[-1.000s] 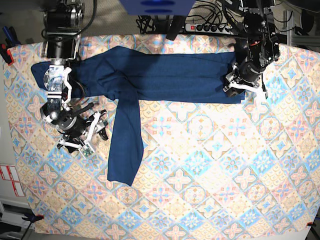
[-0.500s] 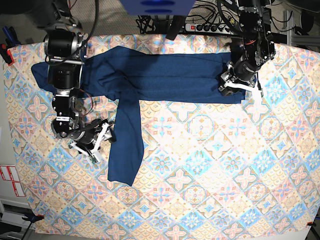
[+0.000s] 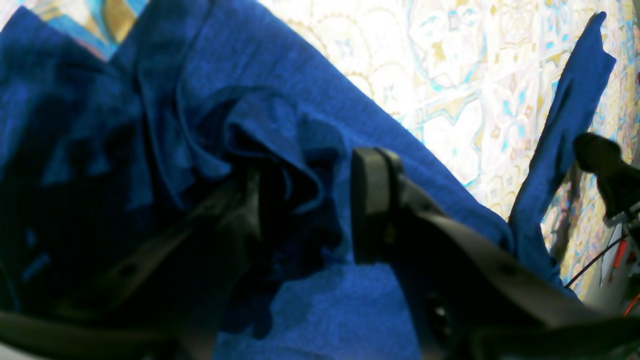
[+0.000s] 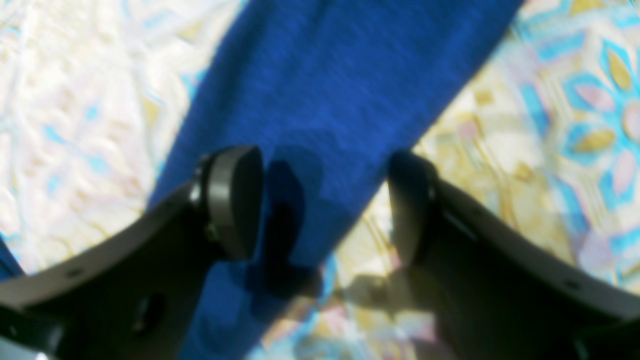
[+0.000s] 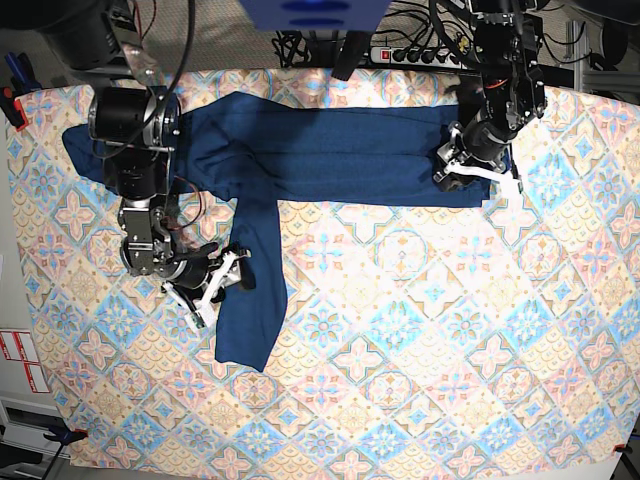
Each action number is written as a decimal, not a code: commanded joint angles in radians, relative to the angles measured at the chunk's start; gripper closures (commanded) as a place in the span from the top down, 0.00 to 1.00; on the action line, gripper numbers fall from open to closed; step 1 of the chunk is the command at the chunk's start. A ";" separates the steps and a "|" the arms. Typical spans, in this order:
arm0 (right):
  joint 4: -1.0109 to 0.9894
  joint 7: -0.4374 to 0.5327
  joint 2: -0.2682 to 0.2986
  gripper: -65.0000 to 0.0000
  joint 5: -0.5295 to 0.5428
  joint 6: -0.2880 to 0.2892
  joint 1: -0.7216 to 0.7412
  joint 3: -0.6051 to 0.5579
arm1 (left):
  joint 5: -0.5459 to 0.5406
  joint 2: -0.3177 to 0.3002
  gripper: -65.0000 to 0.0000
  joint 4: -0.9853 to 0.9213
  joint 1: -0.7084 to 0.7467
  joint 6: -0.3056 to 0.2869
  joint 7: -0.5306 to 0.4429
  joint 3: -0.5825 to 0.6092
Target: Fold the T-shirt properly
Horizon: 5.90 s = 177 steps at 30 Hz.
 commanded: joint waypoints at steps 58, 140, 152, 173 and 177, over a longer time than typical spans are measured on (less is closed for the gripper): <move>0.068 0.023 0.012 0.49 -0.093 0.009 -0.050 0.110 | -0.012 -0.012 0.35 0.019 0.011 -0.009 -0.006 -0.003; 1.336 -0.345 -0.119 0.00 0.007 0.009 -0.785 -0.556 | -0.012 -0.009 0.35 0.016 0.005 -0.009 -0.014 -0.004; 1.268 -0.341 -0.122 0.01 -0.189 0.009 -0.719 -0.772 | -0.012 -0.006 0.35 0.016 0.008 -0.009 -0.014 -0.004; 1.084 -0.338 -0.186 0.01 -0.191 0.009 -0.542 -0.722 | -0.012 -0.005 0.35 0.016 0.020 -0.009 -0.016 -0.004; 1.040 -0.341 -0.194 0.09 -0.194 0.009 -0.542 -0.759 | -0.012 -0.005 0.35 0.016 0.017 -0.009 -0.016 -0.004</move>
